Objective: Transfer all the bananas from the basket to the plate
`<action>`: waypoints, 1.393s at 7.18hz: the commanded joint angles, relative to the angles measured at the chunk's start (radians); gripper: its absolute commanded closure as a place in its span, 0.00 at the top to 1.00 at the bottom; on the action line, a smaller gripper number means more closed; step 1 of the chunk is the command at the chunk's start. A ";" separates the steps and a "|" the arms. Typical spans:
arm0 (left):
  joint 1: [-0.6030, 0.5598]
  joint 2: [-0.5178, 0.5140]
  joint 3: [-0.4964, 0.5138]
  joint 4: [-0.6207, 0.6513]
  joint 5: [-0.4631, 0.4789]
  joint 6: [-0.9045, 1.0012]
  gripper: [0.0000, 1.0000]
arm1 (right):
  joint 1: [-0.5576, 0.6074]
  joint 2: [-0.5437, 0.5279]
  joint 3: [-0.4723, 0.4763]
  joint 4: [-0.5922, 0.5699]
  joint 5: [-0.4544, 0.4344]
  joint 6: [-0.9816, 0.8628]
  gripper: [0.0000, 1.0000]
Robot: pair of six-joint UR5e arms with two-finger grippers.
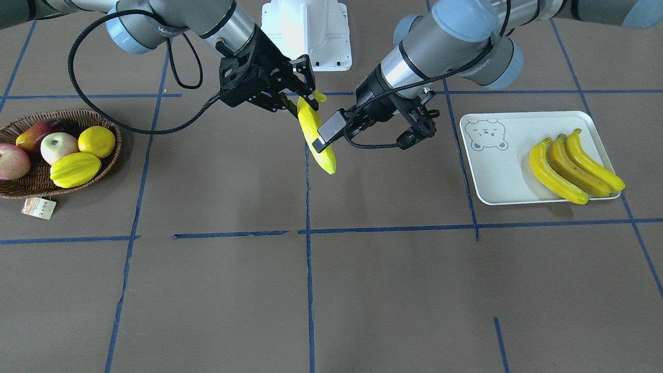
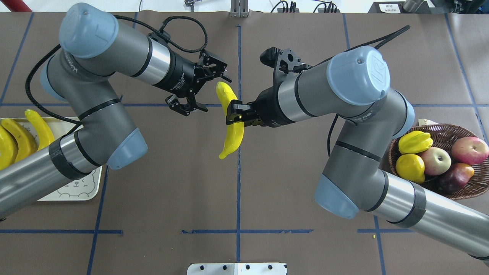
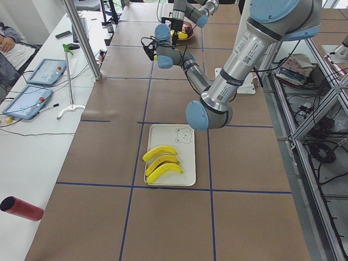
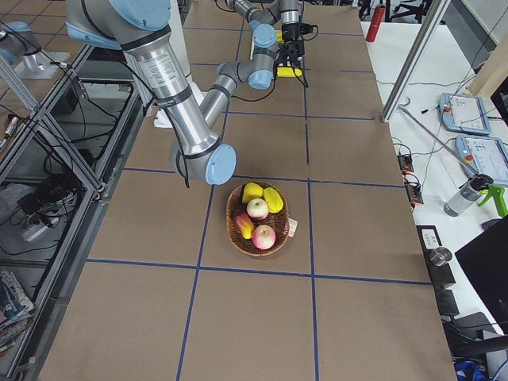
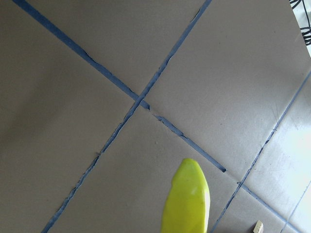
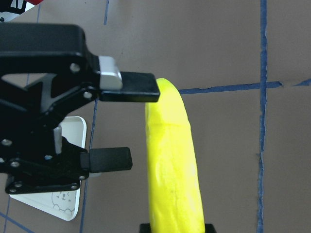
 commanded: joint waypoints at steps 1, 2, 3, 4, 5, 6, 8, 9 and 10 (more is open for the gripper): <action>0.020 -0.004 0.022 -0.023 0.000 -0.001 0.99 | -0.003 0.001 0.003 0.000 0.000 0.001 0.03; 0.021 -0.005 0.022 -0.023 0.000 -0.001 0.92 | -0.003 0.001 0.003 0.000 0.000 0.001 0.03; 0.029 -0.005 0.022 -0.023 0.000 -0.001 0.89 | -0.003 0.001 0.001 0.000 0.000 0.001 0.03; 0.034 -0.005 0.022 -0.024 0.000 -0.003 0.89 | -0.003 0.001 0.003 0.000 0.000 0.001 0.03; 0.034 -0.008 0.021 -0.036 0.000 -0.003 0.89 | -0.003 0.001 0.003 0.000 0.000 0.001 0.03; 0.034 -0.008 0.021 -0.059 0.000 -0.024 0.88 | -0.006 -0.001 0.001 0.000 0.000 0.001 0.03; 0.034 -0.010 0.021 -0.061 0.000 -0.043 0.83 | -0.006 -0.001 0.001 0.000 0.000 0.001 0.03; 0.032 -0.008 0.021 -0.061 0.000 -0.043 0.78 | -0.008 -0.001 0.001 -0.001 0.000 0.001 0.03; 0.030 -0.008 0.021 -0.061 0.000 -0.043 0.72 | -0.006 -0.003 0.001 -0.001 0.000 0.001 0.03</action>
